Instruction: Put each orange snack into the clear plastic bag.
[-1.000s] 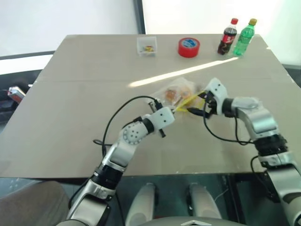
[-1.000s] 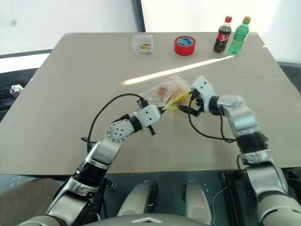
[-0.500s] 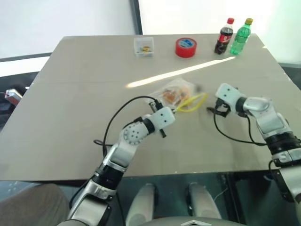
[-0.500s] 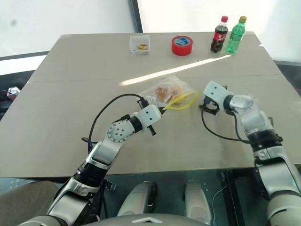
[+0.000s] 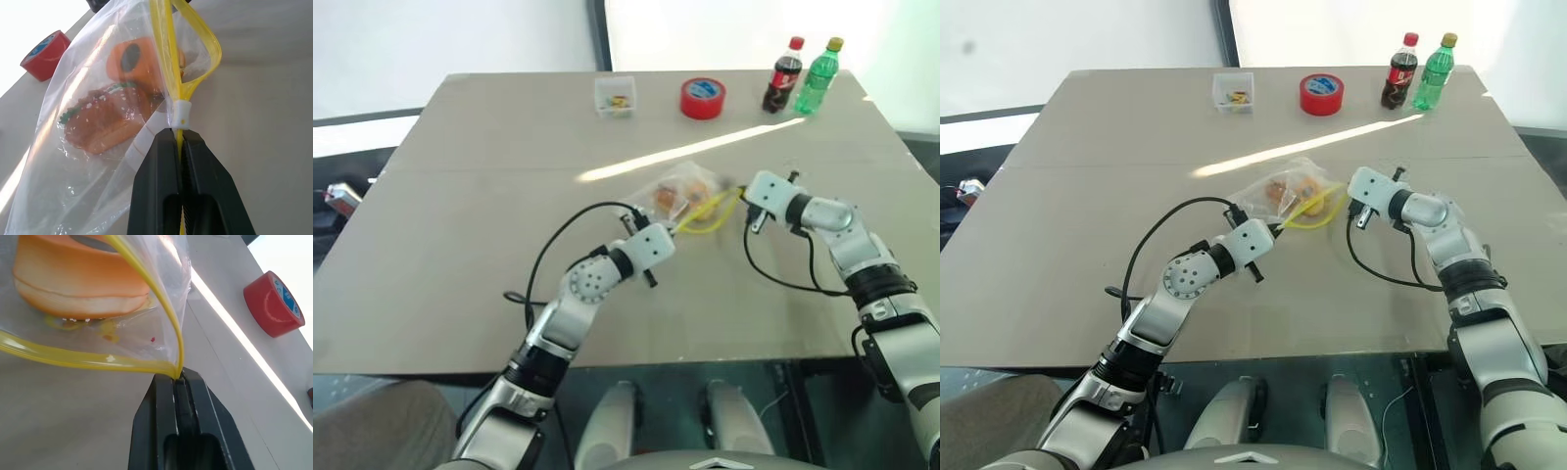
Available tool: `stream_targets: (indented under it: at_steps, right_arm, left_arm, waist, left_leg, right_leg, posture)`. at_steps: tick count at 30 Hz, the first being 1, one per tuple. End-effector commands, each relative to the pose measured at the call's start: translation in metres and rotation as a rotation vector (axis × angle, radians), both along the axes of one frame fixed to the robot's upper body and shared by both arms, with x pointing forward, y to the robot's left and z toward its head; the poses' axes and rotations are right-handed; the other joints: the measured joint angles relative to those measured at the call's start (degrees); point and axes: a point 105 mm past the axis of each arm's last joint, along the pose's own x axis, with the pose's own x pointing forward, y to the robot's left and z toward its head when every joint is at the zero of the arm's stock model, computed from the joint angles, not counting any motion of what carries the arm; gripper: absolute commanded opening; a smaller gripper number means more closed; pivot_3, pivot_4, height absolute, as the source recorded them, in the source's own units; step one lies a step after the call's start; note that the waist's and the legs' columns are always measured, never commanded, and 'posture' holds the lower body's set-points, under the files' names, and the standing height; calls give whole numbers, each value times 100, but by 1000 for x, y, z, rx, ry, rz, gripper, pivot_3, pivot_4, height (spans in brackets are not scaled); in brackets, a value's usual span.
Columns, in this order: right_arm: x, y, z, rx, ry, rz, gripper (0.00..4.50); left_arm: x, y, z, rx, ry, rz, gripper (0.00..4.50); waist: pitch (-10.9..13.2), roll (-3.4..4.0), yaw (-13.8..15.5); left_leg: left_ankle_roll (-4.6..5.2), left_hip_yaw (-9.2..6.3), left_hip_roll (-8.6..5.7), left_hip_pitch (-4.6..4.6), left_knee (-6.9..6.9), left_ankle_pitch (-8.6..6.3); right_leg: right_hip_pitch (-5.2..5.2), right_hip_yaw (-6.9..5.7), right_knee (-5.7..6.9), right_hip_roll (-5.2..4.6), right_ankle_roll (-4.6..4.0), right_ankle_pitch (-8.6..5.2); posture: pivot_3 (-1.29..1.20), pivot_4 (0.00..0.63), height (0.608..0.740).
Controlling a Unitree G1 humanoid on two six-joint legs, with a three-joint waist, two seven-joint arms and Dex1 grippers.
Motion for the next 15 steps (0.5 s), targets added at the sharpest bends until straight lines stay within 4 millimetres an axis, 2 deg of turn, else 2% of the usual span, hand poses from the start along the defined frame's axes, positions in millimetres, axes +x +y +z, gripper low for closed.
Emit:
stream_targets:
  at_steps: [1,5,10,12,15]
  right_arm:
    - [-2,-4,34,8,-101,19,89]
    - [-12,-9,74,21,-173,36,89]
    - [-25,-35,119,-42,-244,-15,89]
    - [-30,-43,127,-59,-241,-35,89]
    - [-41,-52,124,-120,-169,-30,89]
  left_arm:
    - [6,5,23,-17,-84,20,0]
    - [21,12,56,-21,-177,35,0]
    - [31,6,109,-53,-295,9,0]
    - [32,2,119,-63,-310,-5,0]
    - [30,-5,120,-47,-312,-37,0]
  waist:
    - [0,1,3]
    - [2,2,28]
    - [3,2,64]
    - [3,2,64]
    - [3,2,41]
  left_leg:
    - [0,0,0,0,0,0]
    - [0,-1,-1,-2,0,0]
    - [0,1,-4,-7,1,0]
    - [0,1,-4,-12,1,0]
    - [0,5,-2,-12,-3,0]
  right_leg:
    - [0,0,0,0,0,0]
    - [-1,-2,0,0,0,0]
    - [2,-8,-9,-2,1,0]
    - [1,-10,-13,-3,1,0]
    - [0,-9,-15,-2,1,-1]
  posture:
    - [0,150,740]
    - [0,150,740]
    - [0,150,740]
    - [0,150,740]
    - [0,150,740]
